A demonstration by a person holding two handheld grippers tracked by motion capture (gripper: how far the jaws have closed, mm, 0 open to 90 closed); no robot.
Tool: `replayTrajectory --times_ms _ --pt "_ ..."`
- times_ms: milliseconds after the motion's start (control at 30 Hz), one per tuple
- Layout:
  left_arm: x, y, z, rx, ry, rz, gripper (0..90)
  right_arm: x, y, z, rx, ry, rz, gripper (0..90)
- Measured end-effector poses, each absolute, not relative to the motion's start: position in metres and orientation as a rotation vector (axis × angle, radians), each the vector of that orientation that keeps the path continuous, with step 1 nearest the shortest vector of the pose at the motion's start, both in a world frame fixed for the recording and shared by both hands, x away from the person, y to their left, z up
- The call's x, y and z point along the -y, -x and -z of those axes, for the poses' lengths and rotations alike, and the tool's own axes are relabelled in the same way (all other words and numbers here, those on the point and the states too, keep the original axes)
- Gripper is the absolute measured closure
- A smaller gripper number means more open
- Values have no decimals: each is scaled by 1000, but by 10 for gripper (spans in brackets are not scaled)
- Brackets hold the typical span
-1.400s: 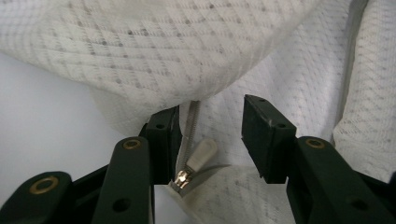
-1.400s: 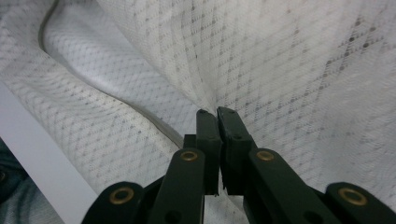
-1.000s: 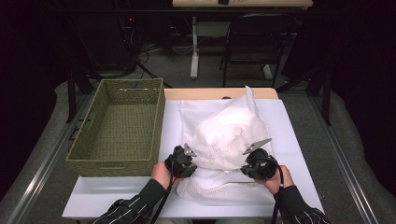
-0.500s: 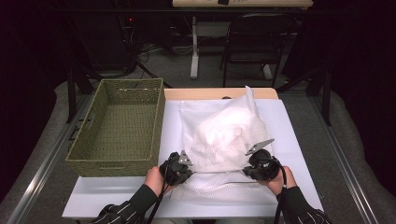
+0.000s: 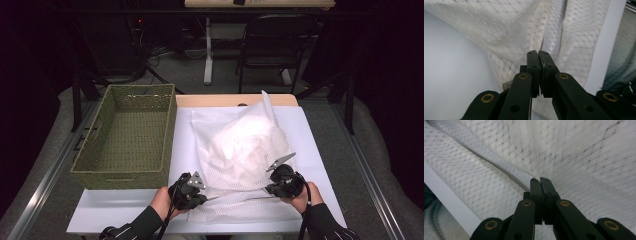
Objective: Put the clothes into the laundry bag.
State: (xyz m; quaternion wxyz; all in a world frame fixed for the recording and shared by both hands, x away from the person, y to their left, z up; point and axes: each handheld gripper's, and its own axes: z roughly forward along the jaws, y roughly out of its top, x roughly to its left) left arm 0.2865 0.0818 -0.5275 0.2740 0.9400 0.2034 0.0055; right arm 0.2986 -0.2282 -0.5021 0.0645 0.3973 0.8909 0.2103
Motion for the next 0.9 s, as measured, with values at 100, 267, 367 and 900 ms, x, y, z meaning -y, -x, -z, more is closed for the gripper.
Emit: replayTrajectory --times_ms 100,267,367,900 --pt "-77 -284 529 -519 -2544 1 876 233 -301 509 -2698 -1202 -581 895" --pt "-77 -288 524 -550 -2524 -10 747 228 -306 518 -2716 -1220 -507 893" --pt "-80 -295 514 -601 -2474 -59 511 229 -307 519 -2718 -1221 -497 891" --pt "-82 -326 532 -762 -2485 -6 260 232 -313 527 -2642 -1188 -308 899"
